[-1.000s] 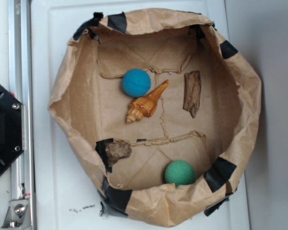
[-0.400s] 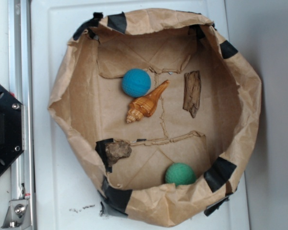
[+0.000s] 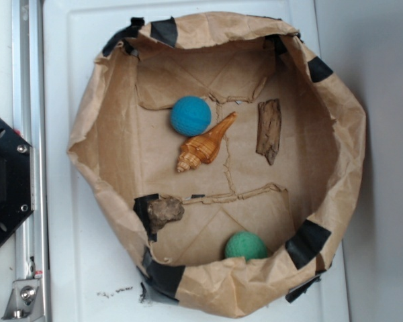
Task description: Grab the green ball.
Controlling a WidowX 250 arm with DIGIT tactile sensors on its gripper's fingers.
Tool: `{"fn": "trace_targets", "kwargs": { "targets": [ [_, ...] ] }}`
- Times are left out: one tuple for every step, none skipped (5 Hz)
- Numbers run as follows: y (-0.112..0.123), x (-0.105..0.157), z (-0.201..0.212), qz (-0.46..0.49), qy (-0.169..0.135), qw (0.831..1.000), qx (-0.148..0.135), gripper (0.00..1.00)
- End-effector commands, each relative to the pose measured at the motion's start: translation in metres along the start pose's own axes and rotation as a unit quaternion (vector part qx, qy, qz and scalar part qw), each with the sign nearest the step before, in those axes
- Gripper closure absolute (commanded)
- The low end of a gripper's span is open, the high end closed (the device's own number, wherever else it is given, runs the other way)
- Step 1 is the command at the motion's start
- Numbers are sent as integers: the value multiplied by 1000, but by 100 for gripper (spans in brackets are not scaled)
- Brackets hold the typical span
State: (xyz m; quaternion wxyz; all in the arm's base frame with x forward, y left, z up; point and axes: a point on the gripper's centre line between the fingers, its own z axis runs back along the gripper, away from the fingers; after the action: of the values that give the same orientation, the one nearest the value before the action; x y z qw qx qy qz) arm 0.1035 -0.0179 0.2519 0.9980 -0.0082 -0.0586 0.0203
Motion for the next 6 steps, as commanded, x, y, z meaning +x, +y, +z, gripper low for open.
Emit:
{"fn": "trace_targets", "kwargs": {
  "targets": [
    [13, 1, 3, 25, -8, 1000, -11, 0],
    [13, 1, 3, 25, -8, 1000, -11, 0],
    [24, 41, -24, -10, -57, 996, -62, 0],
    [35, 92, -33, -6, -75, 996, -53, 0],
    [44, 127, -38, -22, -91, 994, -59, 0],
    [32, 141, -43, -148, -94, 983, -62, 0]
  ]
}}
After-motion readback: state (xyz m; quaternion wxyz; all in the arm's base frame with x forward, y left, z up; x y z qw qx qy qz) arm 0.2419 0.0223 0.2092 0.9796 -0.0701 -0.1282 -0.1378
